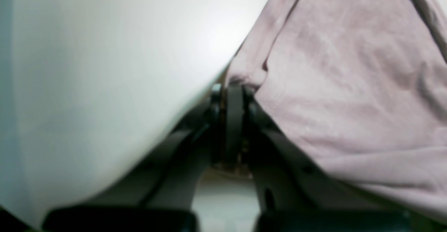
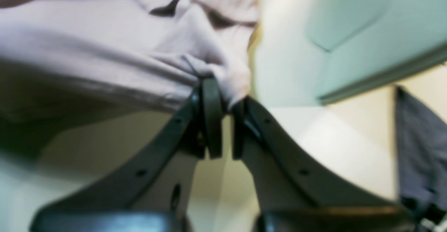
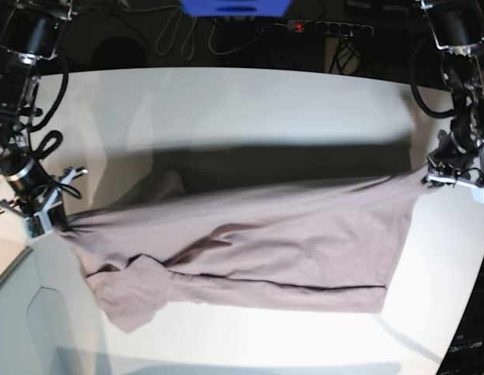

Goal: Layout the t-shirt on the table in an organized manner, then fold the t-shirt properly
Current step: 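Lift the edge and drag the right gripper's corner across the table, then release and regrasp the shirt corner with the right gripper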

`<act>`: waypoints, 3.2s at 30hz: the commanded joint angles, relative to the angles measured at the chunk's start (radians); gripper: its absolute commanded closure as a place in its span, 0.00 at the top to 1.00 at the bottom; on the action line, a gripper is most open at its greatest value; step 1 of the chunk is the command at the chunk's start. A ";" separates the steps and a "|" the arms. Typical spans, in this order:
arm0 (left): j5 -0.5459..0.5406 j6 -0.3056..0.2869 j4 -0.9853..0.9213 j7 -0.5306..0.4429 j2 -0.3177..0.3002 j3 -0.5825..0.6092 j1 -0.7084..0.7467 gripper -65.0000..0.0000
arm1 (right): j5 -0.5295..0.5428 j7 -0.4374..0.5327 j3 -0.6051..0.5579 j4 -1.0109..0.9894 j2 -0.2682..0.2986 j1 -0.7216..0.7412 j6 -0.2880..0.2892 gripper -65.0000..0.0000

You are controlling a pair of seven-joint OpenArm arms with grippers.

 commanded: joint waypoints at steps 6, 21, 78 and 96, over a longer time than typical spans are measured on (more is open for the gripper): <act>0.000 0.002 0.141 -0.030 -0.021 -0.007 0.053 0.00 | 0.008 -0.036 0.073 0.144 0.019 -0.018 0.002 0.00; 0.000 0.002 0.147 -0.030 -0.012 -0.007 0.108 0.00 | -0.257 -0.092 -0.240 -0.310 -0.070 0.354 0.002 0.00; 0.000 0.002 0.146 -0.034 0.011 -0.007 0.128 0.00 | -0.414 0.013 0.026 -0.487 -0.159 0.179 0.002 0.00; 0.000 0.001 0.149 -0.033 0.010 -0.007 0.133 0.00 | -0.414 -0.033 0.144 0.035 -0.255 -0.039 0.002 0.00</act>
